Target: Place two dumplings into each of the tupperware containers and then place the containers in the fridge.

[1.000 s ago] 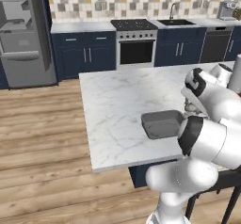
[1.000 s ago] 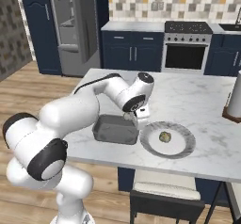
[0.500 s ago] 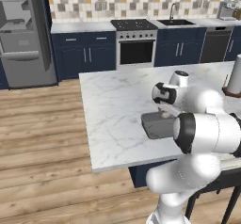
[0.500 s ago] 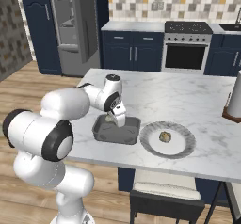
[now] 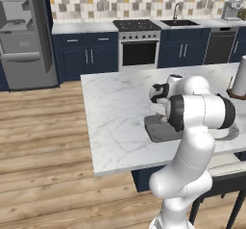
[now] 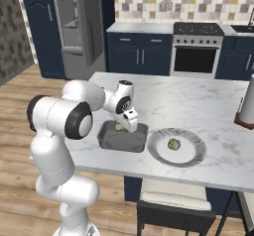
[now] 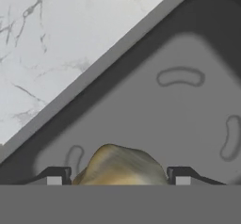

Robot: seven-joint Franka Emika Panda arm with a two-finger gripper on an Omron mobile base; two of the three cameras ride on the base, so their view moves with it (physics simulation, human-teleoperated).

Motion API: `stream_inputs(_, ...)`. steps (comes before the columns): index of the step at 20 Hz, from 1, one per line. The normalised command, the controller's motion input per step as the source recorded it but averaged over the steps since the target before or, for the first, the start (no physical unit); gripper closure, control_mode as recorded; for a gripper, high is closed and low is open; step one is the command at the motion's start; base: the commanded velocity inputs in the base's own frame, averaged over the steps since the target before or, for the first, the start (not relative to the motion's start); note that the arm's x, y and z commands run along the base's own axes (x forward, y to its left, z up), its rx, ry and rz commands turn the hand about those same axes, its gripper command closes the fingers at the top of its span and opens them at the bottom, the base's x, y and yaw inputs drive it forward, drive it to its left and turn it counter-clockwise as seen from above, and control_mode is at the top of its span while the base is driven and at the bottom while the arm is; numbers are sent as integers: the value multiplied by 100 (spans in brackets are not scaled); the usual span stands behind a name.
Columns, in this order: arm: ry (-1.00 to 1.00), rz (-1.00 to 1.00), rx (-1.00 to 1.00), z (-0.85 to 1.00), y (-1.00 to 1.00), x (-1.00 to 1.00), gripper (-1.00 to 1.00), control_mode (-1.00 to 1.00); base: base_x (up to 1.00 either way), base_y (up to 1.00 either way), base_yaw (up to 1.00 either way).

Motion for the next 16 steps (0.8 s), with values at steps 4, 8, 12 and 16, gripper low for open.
stream_inputs(4,2,8,0,-35,3,0,100,-100,0,0,0)
stream_inputs(8,0,4,0,-31,9,0,100,-100,0,0,0)
stream_inputs(12,0,2,0,-28,15,0,-100,-100,0,0,0)
stream_inputs(16,0,8,0,-1,0,-1,-100,-100,0,0,0)
